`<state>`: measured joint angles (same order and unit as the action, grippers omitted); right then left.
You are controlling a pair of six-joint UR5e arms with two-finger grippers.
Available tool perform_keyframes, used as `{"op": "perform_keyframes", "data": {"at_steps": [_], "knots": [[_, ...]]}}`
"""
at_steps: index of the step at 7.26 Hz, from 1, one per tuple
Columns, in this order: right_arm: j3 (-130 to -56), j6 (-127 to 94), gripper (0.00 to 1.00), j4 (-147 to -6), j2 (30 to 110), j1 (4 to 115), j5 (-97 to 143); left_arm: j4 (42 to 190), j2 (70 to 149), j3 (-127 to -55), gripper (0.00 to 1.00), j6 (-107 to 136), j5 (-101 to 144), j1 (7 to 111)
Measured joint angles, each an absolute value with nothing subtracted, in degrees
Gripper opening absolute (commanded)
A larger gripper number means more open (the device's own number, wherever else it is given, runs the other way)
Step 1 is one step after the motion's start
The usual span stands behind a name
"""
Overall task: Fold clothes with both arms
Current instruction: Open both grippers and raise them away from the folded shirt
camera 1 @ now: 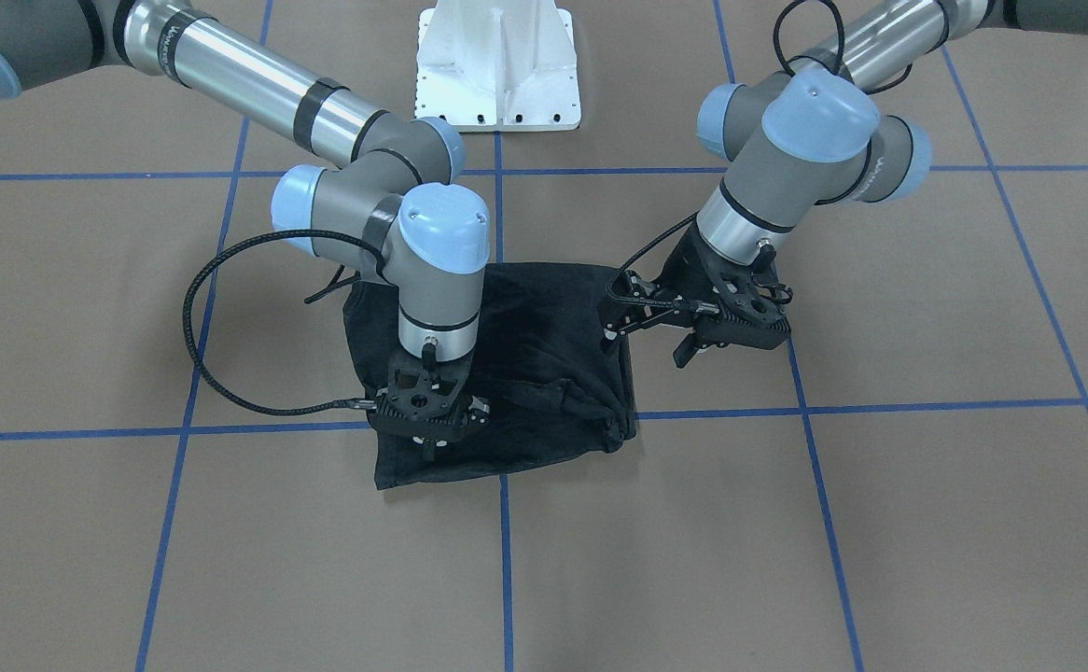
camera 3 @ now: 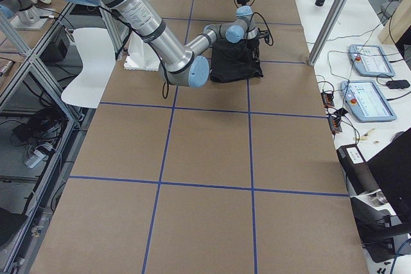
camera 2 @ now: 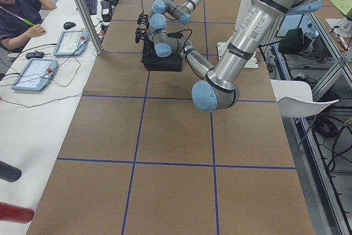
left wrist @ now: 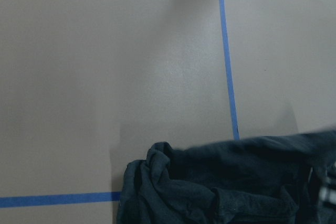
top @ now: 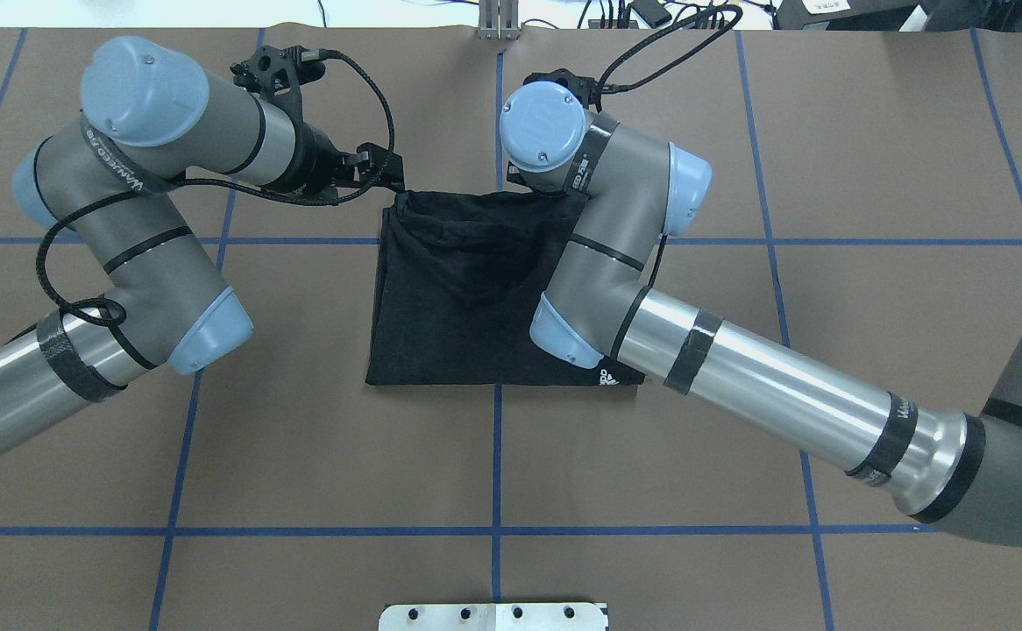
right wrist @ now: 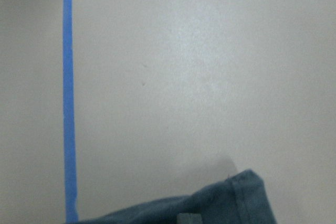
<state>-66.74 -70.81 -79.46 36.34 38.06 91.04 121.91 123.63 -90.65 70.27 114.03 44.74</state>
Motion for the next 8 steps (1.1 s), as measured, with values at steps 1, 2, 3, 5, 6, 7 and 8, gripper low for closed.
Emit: {"op": "perform_keyframes", "data": {"at_steps": [1,2,3,5,6,7,8], "knots": [[-66.1,-68.3,0.57,-79.4,36.3,40.1,92.9,121.9,123.6,-90.9,1.00,70.3,114.2,44.7],[-65.9,-66.6,0.99,-79.5,36.4,41.7,95.4,121.6,123.6,-90.9,1.00,70.1,114.3,44.7],[-66.0,-65.8,1.00,-79.4,36.9,42.6,97.6,121.3,123.1,-91.1,1.00,69.9,114.8,44.8],[-68.0,-62.9,1.00,-79.4,39.8,45.3,105.6,119.5,120.3,-93.2,1.00,64.5,116.3,45.9],[-71.9,-59.6,1.00,-79.5,44.3,47.3,109.5,116.5,118.8,-94.7,1.00,58.7,116.7,47.3],[-77.3,-54.9,1.00,-79.5,50.7,49.6,112.3,112.5,117.2,-96.1,1.00,51.5,116.8,49.3],[-82.2,-49.3,1.00,-79.5,57.5,52.3,115.0,107.9,115.5,-97.2,1.00,42.2,116.9,52.0]]}}
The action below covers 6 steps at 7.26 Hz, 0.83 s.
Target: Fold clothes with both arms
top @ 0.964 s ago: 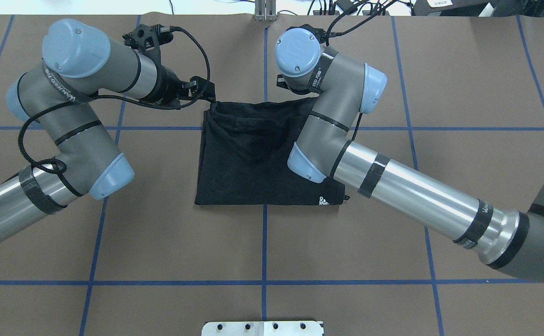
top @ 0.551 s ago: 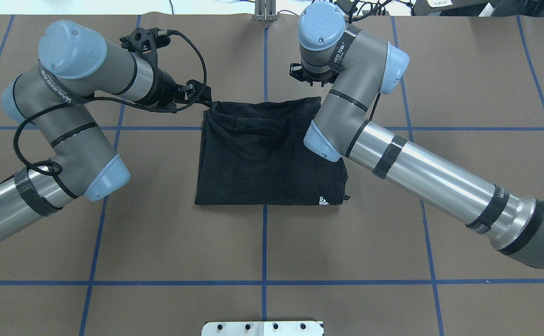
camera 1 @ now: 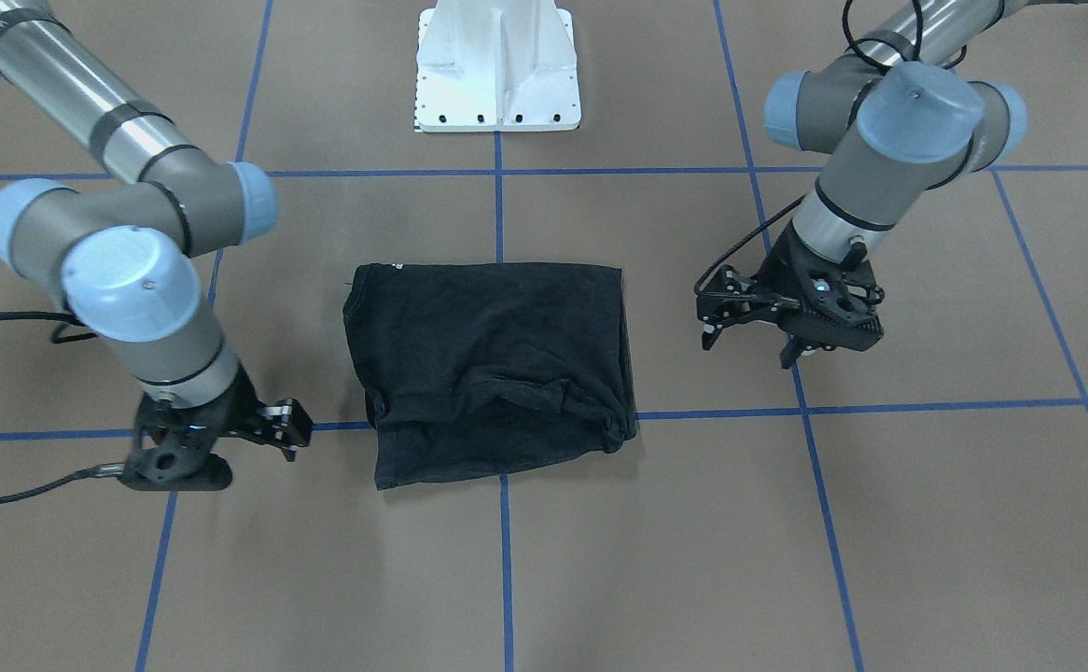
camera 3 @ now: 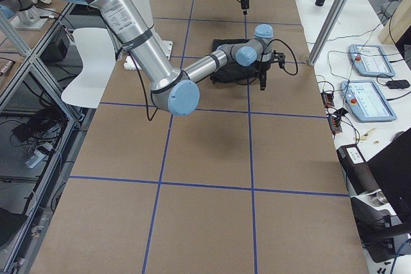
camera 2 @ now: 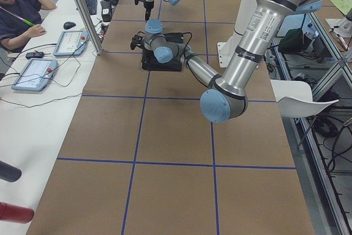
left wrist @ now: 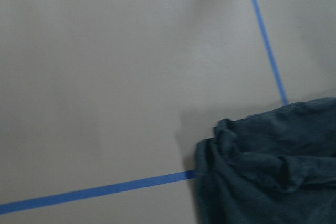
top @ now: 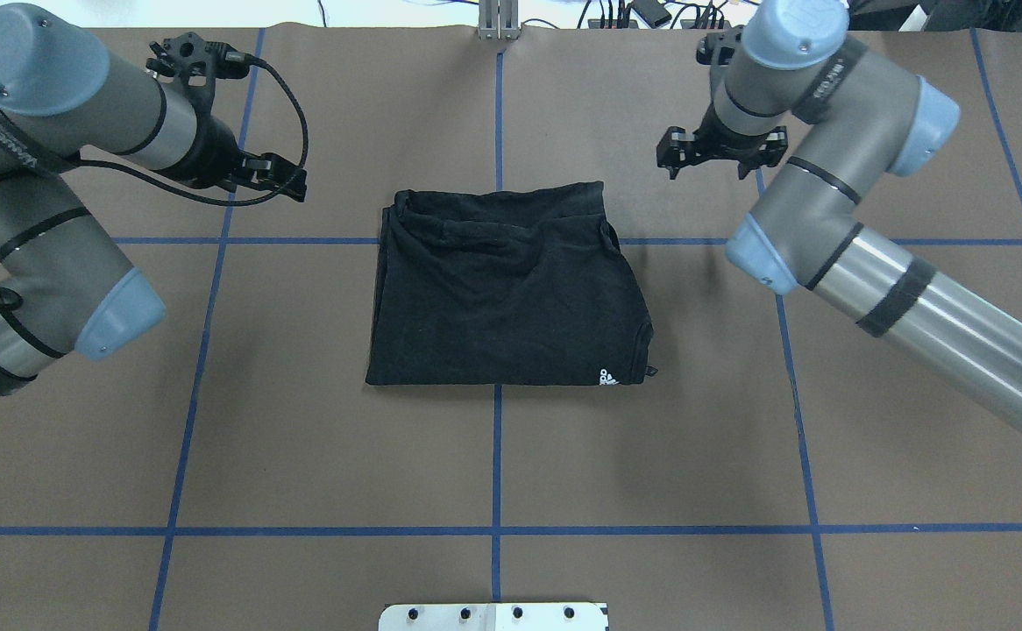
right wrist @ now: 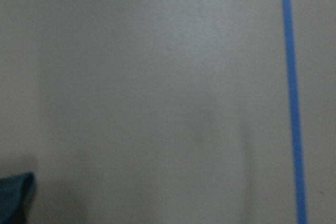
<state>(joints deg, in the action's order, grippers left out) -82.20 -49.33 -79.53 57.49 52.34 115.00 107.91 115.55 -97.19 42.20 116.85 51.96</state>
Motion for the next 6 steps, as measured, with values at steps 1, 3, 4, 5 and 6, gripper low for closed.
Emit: {"op": "perform_keyframes", "data": {"at_steps": [1,3,4,5,6], "knots": [[-86.6,-42.2,1.00,-79.6,64.5,55.8,117.8,102.6,114.6,-97.8,1.00,32.8,117.0,55.5],[-93.0,-26.4,1.00,-79.6,77.5,63.4,122.6,93.8,112.6,-97.8,1.00,18.1,119.3,63.5],[-95.7,-18.1,1.00,-79.5,84.2,67.9,124.9,92.1,110.4,-97.1,1.00,11.7,121.7,67.7],[-97.7,-11.2,1.00,-79.6,90.1,72.4,126.9,91.5,108.3,-96.0,1.00,6.5,124.5,71.4],[-99.2,-5.6,1.00,-80.0,95.0,77.3,129.0,90.9,106.4,-95.0,1.00,2.8,126.5,74.4]]}}
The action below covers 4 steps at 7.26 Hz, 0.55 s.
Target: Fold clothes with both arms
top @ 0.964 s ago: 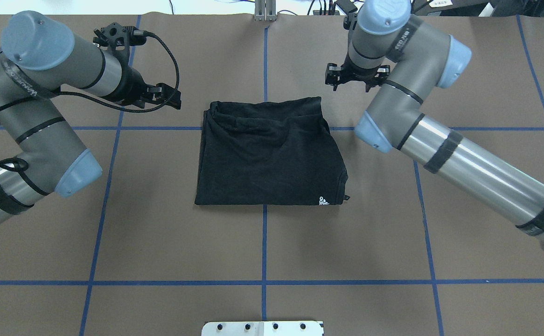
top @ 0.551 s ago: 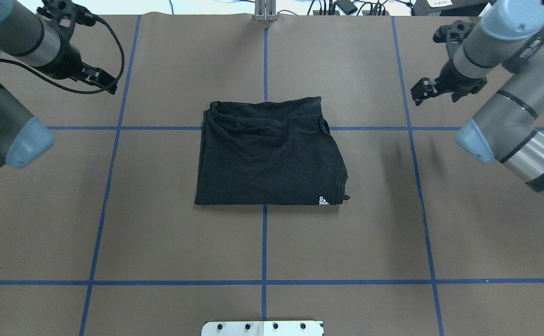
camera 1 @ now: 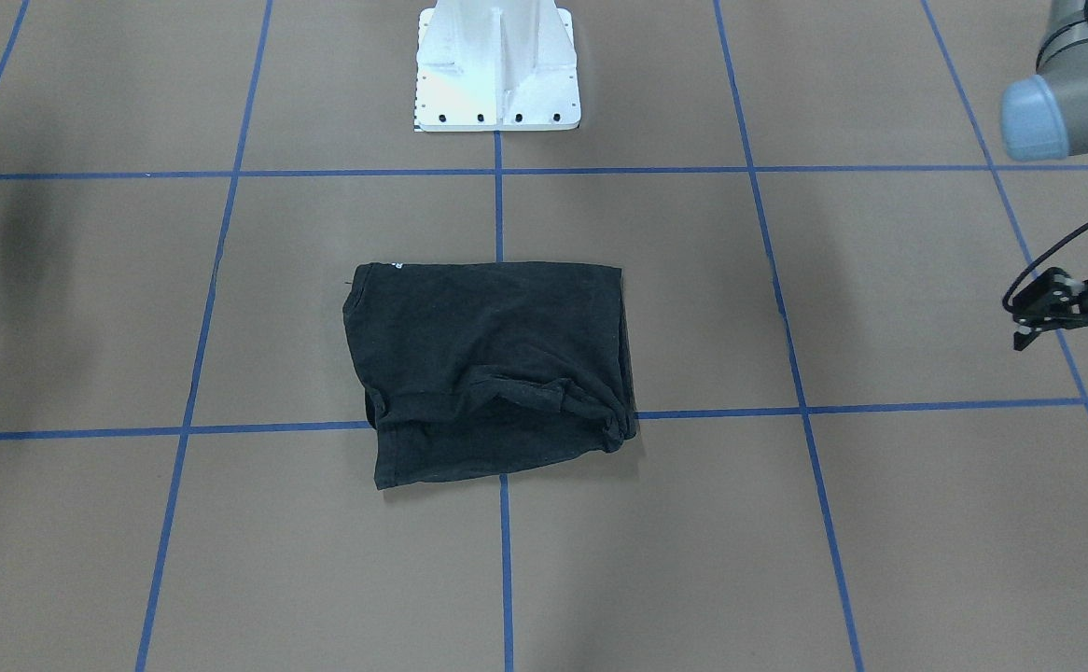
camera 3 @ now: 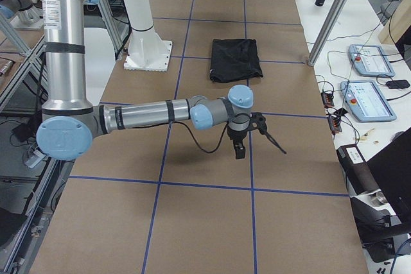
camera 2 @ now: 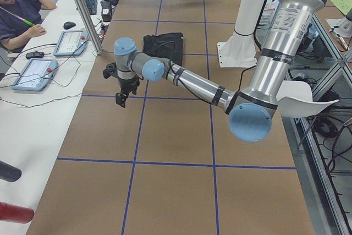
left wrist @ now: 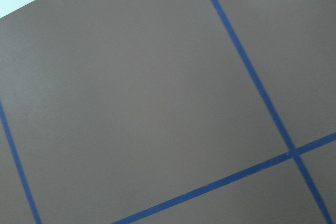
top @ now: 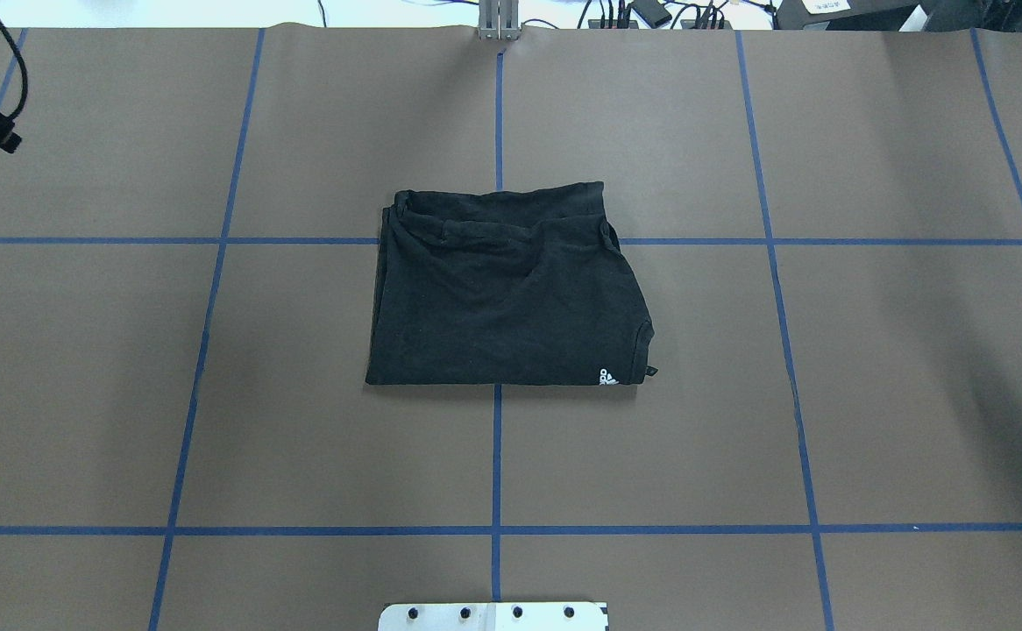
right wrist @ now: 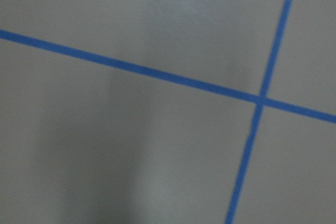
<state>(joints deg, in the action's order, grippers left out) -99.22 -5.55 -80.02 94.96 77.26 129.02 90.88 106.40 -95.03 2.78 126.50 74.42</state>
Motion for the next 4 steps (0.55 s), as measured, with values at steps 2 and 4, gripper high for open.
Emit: {"op": "perform_keyframes", "data": {"at_steps": [2,4], "knots": [[-102.1,2.2,1.00,-87.1,99.2,86.0,132.5,85.6,104.2,-93.9,1.00,-1.0,127.8,78.7],[-104.9,6.2,1.00,-97.8,98.5,90.6,132.6,81.2,103.4,-93.4,1.00,-4.5,128.0,82.0]]}}
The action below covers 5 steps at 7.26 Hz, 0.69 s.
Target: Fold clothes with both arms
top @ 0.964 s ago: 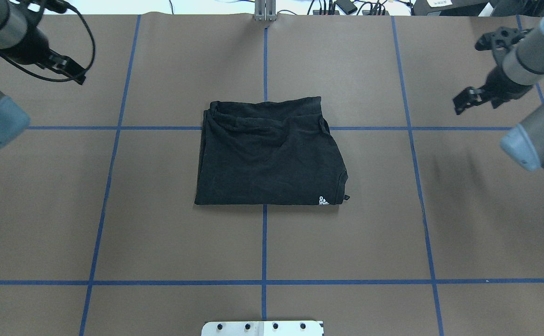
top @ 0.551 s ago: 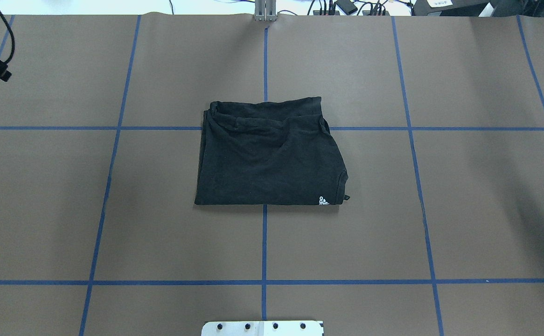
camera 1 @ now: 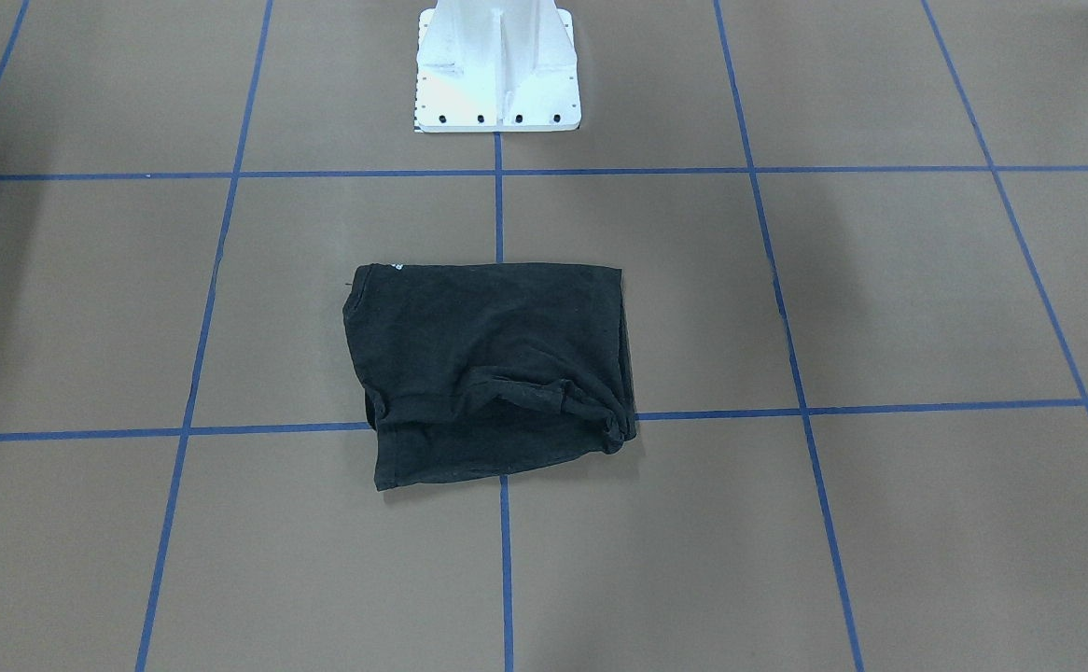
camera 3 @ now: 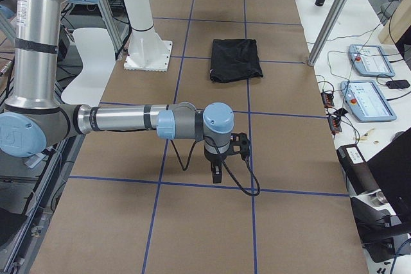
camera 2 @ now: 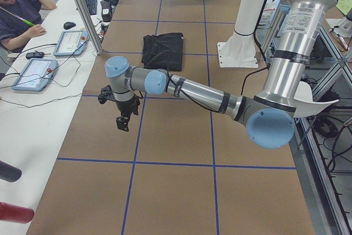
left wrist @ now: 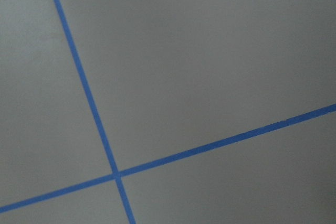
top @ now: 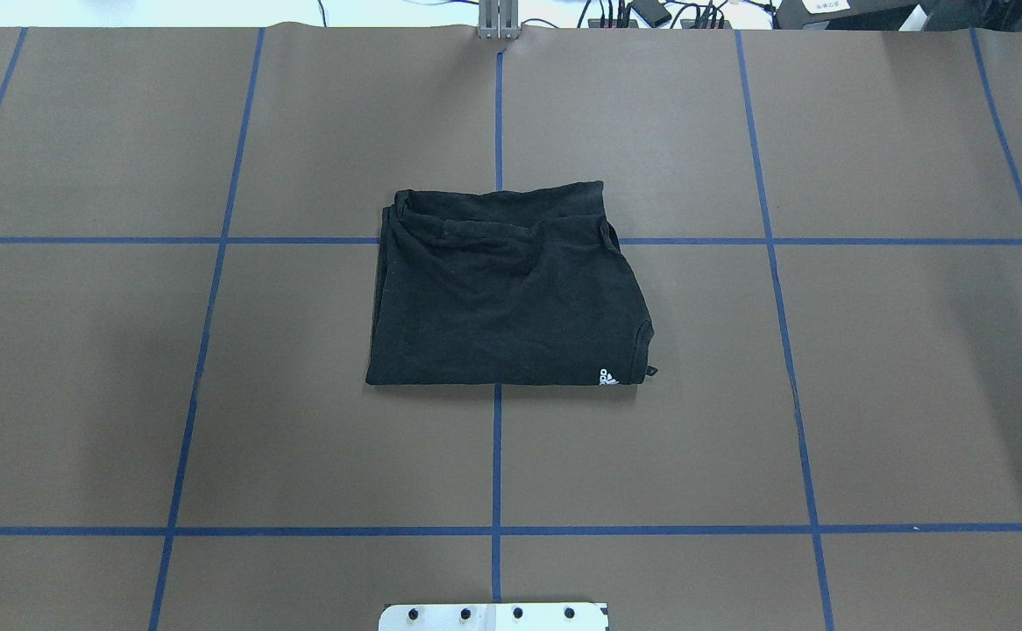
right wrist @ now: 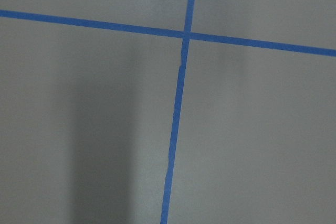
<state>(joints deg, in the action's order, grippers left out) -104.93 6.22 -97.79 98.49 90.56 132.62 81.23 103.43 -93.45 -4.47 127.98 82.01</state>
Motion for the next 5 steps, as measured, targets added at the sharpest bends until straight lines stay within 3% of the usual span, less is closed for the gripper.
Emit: {"op": "perform_keyframes", "data": {"at_steps": [5], "knots": [[-106.6,6.3,1.00,-100.6,99.5,91.6,131.8,86.7,93.2,-93.8,1.00,-8.2,133.7,86.7]]}}
